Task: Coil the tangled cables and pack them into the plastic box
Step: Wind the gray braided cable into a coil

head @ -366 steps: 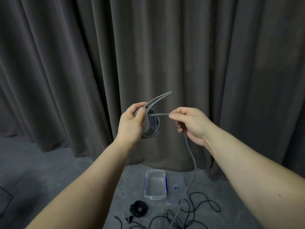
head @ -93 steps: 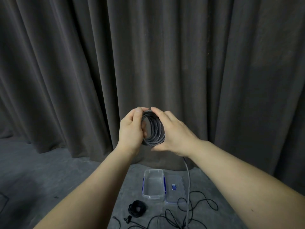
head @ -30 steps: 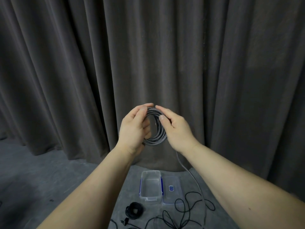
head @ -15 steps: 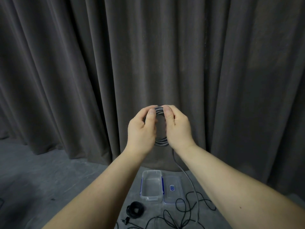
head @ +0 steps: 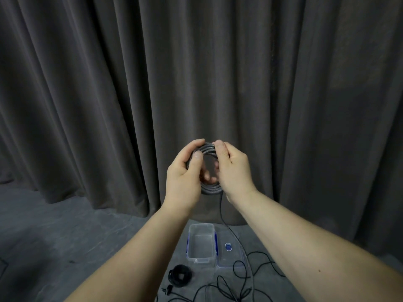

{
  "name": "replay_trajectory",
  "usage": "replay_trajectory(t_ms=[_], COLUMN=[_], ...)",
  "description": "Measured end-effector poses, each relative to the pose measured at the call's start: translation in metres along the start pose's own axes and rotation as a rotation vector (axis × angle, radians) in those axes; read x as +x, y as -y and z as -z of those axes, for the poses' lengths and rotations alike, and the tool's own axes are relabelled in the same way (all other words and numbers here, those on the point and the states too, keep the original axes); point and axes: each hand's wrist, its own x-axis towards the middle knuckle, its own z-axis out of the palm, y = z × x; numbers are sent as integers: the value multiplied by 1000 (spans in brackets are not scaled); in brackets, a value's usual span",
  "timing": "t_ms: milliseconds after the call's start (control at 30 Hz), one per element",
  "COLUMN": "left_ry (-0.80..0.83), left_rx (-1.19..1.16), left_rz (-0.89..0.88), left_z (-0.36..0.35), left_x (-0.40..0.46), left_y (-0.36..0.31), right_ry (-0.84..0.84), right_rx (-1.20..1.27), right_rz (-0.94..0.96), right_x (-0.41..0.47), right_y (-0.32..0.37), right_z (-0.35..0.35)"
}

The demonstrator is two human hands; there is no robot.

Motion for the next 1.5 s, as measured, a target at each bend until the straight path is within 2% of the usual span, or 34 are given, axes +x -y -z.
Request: replay_trajectory(t_ms=[100, 200, 300, 400, 467, 567, 633, 700, 800, 867, 933, 1067, 1200, 1500], left_ry=[15, -38, -150, -275, -375, -528, -611, -634, -532, -396, -264, -81, 42, 183], left_rx=[-122, -109, -64, -19, -49, 3, 55, 121, 301, 435, 476, 288, 63, 89], left_rz=[81, 78, 42, -16, -14, -49, -49, -43, -105, -151, -139, 28, 132, 92], left_z=[0, -3, 4, 20, 33, 57, 73, 83, 76, 63, 53, 47, 36, 29], left_x=[5, 7, 17, 32, 46, 61, 68, 70, 61, 52, 44, 36, 26, 17], left_y=[-1, -3, 2, 7, 6, -2, -1, 3, 6, 10, 14, 17, 7, 5], right_ry=[-2, 23, 216, 496, 616, 595, 532, 553, 764, 834, 799, 577, 410, 286], right_rx=[34, 44, 87, 86, -125, -369, -593, -919, -1223, -1154, -967, -681, -554, -425], right_rz=[-11, -68, -126, -411, -471, -429, -296, -53, 300, 470, 567, 484, 305, 129], right_x=[0, 1, 2, -6, -14, -16, -10, -3, -2, -4, -3, 6, 12, 11], right_y=[-1, 2, 7, 8, 2, -12, -15, -11, 10, 29, 43, 41, 25, 20], right_z=[-1, -2, 2, 14, 25, 44, 56, 62, 50, 34, 20, 10, 9, 13])
